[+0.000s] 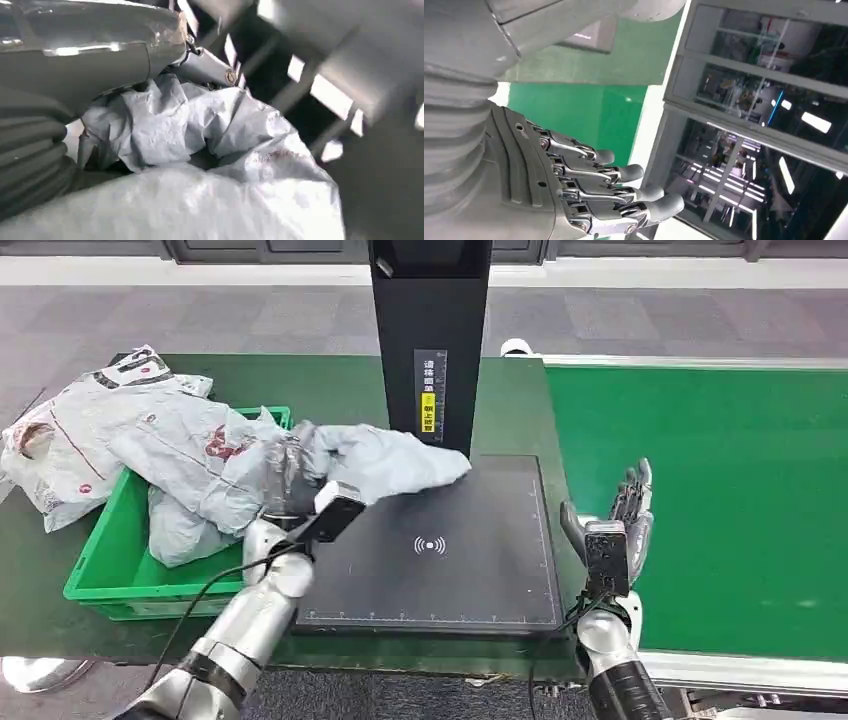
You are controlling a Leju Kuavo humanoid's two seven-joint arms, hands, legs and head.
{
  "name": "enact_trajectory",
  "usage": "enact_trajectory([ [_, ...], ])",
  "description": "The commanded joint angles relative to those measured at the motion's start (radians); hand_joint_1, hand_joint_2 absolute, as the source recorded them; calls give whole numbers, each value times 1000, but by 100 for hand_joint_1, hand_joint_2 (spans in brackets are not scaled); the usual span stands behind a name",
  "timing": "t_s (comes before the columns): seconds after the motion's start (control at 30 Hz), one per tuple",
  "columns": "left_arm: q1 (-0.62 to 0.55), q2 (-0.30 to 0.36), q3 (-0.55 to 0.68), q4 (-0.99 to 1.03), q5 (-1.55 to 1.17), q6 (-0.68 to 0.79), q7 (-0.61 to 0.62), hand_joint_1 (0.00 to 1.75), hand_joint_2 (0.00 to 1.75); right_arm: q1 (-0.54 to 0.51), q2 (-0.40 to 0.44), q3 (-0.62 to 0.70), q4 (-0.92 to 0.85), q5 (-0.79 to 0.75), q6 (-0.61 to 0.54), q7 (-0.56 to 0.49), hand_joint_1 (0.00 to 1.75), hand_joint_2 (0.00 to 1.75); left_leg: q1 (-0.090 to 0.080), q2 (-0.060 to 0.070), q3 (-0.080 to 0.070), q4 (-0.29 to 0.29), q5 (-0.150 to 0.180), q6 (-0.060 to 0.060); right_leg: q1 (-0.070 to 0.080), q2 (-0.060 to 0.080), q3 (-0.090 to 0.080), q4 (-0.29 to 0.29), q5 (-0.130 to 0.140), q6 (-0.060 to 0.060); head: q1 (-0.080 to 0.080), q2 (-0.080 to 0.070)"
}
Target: Moved the parcel from conveyor to table for the left to box.
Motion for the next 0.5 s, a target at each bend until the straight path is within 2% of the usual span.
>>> enact_trajectory([
  [0.03, 58, 32, 176, -253, -5, -1, 1, 175, 175, -20, -4, -35, 11, -7, 3, -2, 0, 175, 0, 3, 2, -1, -1, -1, 0, 3, 1, -1, 0, -1, 0, 0],
  [0.07, 58, 32, 176, -253, -5, -1, 1, 175, 175, -20, -4, -35, 11, -7, 3, -2, 0, 175, 1, 2, 2, -1, -1, -1, 1, 2, 2, -2, 0, -1, -1, 0],
  [0.1, 60, -6, 219, -257, -36, -1, -32, 175, 175, -21, -2, -34, 12, -7, 2, -2, 0, 175, 1, 0, 0, 0, 0, 0, 1, 0, 0, -1, 0, -1, 0, 0],
  [0.13, 64, -62, 327, -295, -71, -1, -121, 175, 175, -20, -4, -33, 11, -11, 8, 1, 0, 175, 1, -2, 0, 0, 0, 0, 1, -2, 1, -1, 0, 0, 0, 0],
  [0.27, 140, -37, 484, -515, -86, -1, -134, 175, 175, 23, -7, -48, -35, -16, 2, -4, 0, 175, 2, 4, 1, 0, -2, 0, 2, 4, 1, -2, 0, 0, 0, 0],
  [0.37, 164, -17, 570, -562, -34, -1, -134, 175, 175, 54, -6, -58, -68, -15, 4, -4, 0, 175, 1, 6, 3, -2, -2, -1, 1, 6, 2, -3, 0, -1, 0, 0],
  [0.4, 195, 91, 571, -570, 49, -1, -46, 175, 175, 73, -7, -47, -76, -23, -19, -20, 0, 175, 1, 6, 3, -1, -2, -1, 1, 6, 1, -1, -1, -1, 0, 0],
  [0.43, 177, 4, 649, -490, -28, -1, -134, 175, 175, 80, -11, -55, -94, -20, -12, -7, 0, 175, 1, 5, 4, -2, -2, -2, 1, 6, 2, -2, -1, -2, 0, 0],
  [0.47, 170, 5, 667, -435, -36, -1, -134, 175, 175, 90, -10, -55, -103, -16, -19, -7, 0, 175, 1, 8, 6, -4, -3, -3, 1, 8, 3, -3, -1, -3, 0, 0],
  [0.5, 191, 45, 660, -337, -106, -1, -91, 175, 175, 106, -12, -64, -127, -8, -17, 2, 0, 175, 0, 4, 4, -3, -2, -3, 1, 5, 2, -2, -1, -2, 0, 0],
])
